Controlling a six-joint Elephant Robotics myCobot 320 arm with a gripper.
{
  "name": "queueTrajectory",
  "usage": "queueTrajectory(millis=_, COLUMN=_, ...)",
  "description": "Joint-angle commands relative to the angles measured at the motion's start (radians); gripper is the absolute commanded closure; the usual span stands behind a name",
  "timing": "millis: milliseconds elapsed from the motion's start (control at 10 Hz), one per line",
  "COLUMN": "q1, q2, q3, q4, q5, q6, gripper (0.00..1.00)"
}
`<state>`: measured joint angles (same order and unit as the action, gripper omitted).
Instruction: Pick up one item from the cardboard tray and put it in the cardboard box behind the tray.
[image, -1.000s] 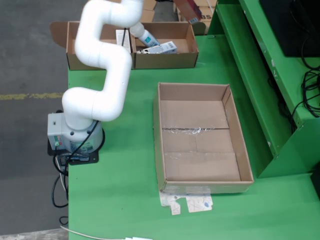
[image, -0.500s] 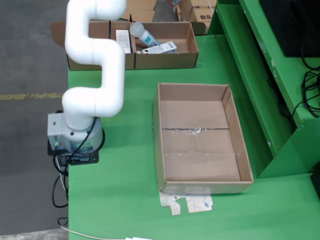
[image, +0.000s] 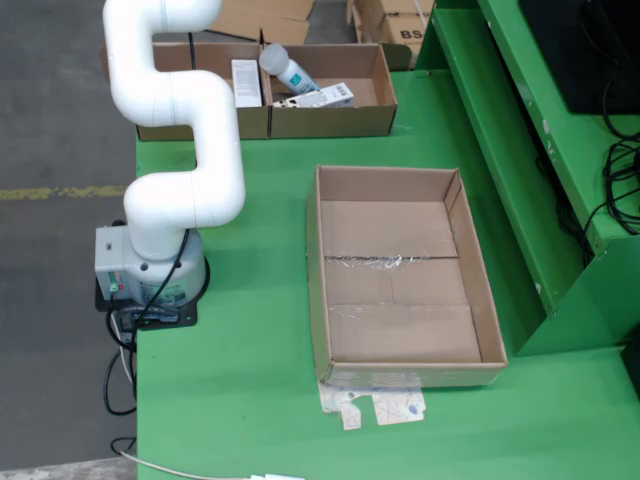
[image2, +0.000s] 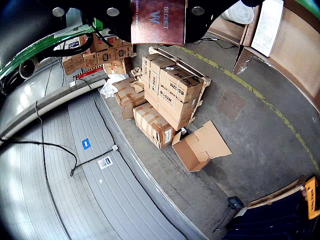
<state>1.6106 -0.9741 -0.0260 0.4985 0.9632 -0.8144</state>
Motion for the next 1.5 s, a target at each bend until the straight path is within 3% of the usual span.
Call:
queueTrajectory(millis=0, q1=0.384, q2=-0.129, q3=0.026, q4=0.013, q5=-0.01, q6=0.223, gripper=1.0)
queueTrajectory(millis=100, q1=0.424, q2=-0.158, q3=0.026, q4=0.013, q5=-0.01, q6=0.3, gripper=1.0)
queueTrajectory(millis=300, q1=0.424, q2=-0.158, q3=0.026, q4=0.013, q5=-0.01, q6=0.242, gripper=1.0)
queueTrajectory(millis=400, q1=0.445, q2=-0.164, q3=0.026, q4=0.014, q5=-0.01, q6=0.286, gripper=1.0)
queueTrajectory(millis=500, q1=0.473, q2=-0.167, q3=0.026, q4=0.014, q5=-0.01, q6=0.452, gripper=1.0)
queueTrajectory(millis=900, q1=0.498, q2=-0.149, q3=0.026, q4=0.014, q5=-0.01, q6=0.684, gripper=1.0)
queueTrajectory(millis=1000, q1=0.498, q2=-0.149, q3=0.026, q4=0.014, q5=-0.01, q6=0.477, gripper=1.0)
queueTrajectory(millis=1100, q1=0.481, q2=-0.12, q3=0.026, q4=0.013, q5=-0.01, q6=0.415, gripper=1.0)
queueTrajectory(millis=1300, q1=0.481, q2=-0.12, q3=0.026, q4=0.013, q5=-0.01, q6=0.433, gripper=1.0)
queueTrajectory(millis=1400, q1=0.422, q2=-0.096, q3=0.026, q4=0.013, q5=-0.01, q6=0.367, gripper=1.0)
